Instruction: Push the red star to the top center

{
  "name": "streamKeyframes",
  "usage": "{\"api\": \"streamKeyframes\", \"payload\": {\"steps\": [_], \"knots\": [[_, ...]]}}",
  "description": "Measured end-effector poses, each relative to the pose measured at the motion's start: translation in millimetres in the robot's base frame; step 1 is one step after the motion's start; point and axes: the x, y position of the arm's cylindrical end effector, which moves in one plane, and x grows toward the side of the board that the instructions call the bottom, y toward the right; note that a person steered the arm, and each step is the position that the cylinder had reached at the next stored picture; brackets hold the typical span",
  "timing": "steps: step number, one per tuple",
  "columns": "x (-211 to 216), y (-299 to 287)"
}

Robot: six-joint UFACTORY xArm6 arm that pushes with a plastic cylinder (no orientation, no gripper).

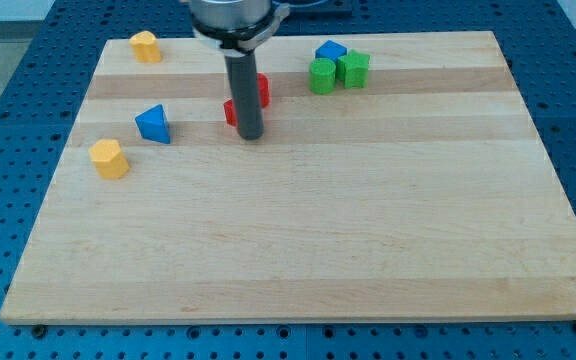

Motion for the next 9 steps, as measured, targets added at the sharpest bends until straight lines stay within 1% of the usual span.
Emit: {"api": "streamKeyframes", "payload": {"steps": [1,2,3,4,5,6,7,8,9], "knots": [[3.1,8.9],[4.5,40.0],[-1.7,9.6],[-14.4,-63.7],[-41.3,-102.8],[-24.4,-92.5],[5.6,-61.1],[10.2,-18.5],[-19.8,-21.8]]}}
